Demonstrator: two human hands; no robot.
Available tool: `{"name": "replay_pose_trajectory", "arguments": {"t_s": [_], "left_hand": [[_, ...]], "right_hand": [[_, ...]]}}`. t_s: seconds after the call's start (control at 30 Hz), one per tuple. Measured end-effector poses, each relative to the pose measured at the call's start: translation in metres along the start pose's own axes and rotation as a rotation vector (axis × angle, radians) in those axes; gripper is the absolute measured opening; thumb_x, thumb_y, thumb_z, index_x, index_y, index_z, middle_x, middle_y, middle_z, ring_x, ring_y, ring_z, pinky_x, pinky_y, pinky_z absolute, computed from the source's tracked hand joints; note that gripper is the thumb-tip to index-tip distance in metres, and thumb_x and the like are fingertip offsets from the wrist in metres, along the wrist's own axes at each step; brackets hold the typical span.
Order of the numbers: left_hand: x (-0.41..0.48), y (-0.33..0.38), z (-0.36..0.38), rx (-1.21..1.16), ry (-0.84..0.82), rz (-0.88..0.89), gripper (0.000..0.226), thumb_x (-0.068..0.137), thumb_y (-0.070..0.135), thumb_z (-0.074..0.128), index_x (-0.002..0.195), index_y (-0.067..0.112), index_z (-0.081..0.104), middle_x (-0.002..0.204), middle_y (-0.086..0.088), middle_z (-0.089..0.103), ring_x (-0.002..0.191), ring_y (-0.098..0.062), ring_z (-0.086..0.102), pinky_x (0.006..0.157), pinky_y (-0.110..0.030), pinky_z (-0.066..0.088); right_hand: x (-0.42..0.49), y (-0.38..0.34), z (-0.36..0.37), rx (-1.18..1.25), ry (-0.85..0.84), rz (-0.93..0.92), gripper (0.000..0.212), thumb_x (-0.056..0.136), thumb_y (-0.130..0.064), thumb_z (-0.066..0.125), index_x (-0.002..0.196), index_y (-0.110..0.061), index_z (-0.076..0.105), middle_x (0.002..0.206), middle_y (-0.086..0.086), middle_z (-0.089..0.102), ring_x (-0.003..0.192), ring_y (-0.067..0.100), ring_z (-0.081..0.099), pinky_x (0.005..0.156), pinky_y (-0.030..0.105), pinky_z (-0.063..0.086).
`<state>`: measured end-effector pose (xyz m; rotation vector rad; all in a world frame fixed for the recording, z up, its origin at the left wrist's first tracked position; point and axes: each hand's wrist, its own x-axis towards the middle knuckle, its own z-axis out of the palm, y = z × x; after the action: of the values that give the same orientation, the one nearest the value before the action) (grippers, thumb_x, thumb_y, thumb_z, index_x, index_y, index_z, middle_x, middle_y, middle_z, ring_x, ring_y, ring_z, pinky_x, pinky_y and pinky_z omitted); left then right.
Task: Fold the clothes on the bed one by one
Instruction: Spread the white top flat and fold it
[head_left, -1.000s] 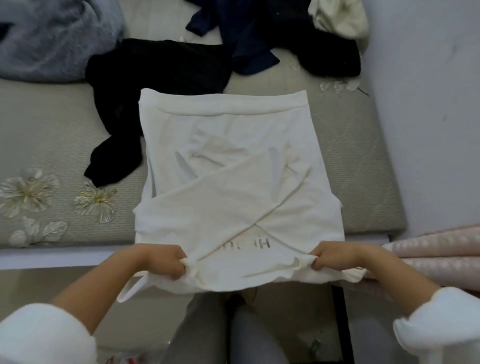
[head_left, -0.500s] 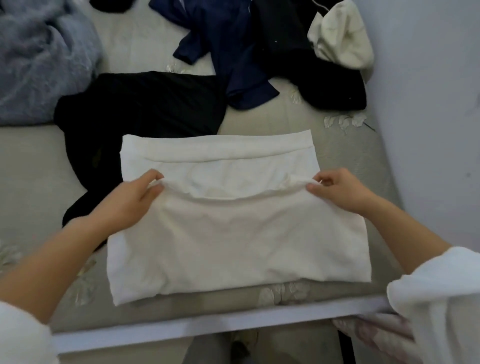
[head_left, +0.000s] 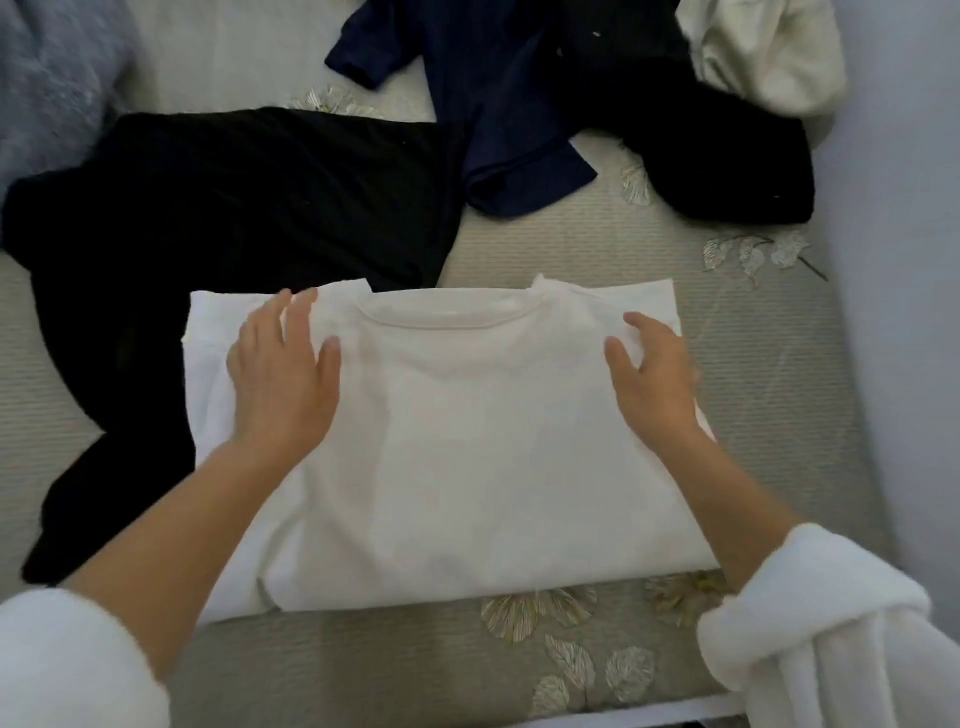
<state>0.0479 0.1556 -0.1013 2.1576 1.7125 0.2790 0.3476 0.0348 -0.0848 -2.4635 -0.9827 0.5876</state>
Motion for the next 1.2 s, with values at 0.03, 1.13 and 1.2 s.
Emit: {"name": "replay_pose_trajectory", "arguments": {"t_s": [0.03,1.13,1.2], "left_hand": [[-0.023,-0.002,0.008,0.014,-0.021,0.011,0.05,0.098,0.027,0.044,0.145,0.014,0.032,0.153,-0.016,0.026,0.139,-0.035,0.022,0.11,-0.053,0.019],[-0.193,-0.023,0.013,-0.922,0.496,-1.411,0.045,0.099,0.017,0.046,0.141,0.011,0.034,0.142,-0.012,0.046,0.125,-0.027,0.05,0.102,-0.039,0.044],[-0.197,-0.007,0.017,-0.527,0.411,-1.173,0.059,0.098,0.022,0.048,0.148,0.009,0.02,0.154,-0.012,0.026,0.138,-0.027,0.033,0.111,-0.037,0.032]], "right_hand": [[-0.015,0.014,0.002,-0.011,0.029,0.017,0.043,0.098,-0.03,0.05,0.139,-0.017,0.045,0.145,0.002,0.044,0.136,0.021,0.034,0.111,0.042,0.018],[-0.126,0.128,-0.039,1.063,-0.012,1.07,0.04,0.09,-0.008,0.055,0.13,-0.012,0.053,0.12,0.008,0.06,0.092,0.017,0.061,0.089,0.032,0.05],[-0.123,0.134,-0.043,1.105,-0.05,1.057,0.034,0.091,-0.011,0.054,0.124,-0.015,0.054,0.117,0.007,0.06,0.086,0.015,0.059,0.088,0.031,0.047]]}}
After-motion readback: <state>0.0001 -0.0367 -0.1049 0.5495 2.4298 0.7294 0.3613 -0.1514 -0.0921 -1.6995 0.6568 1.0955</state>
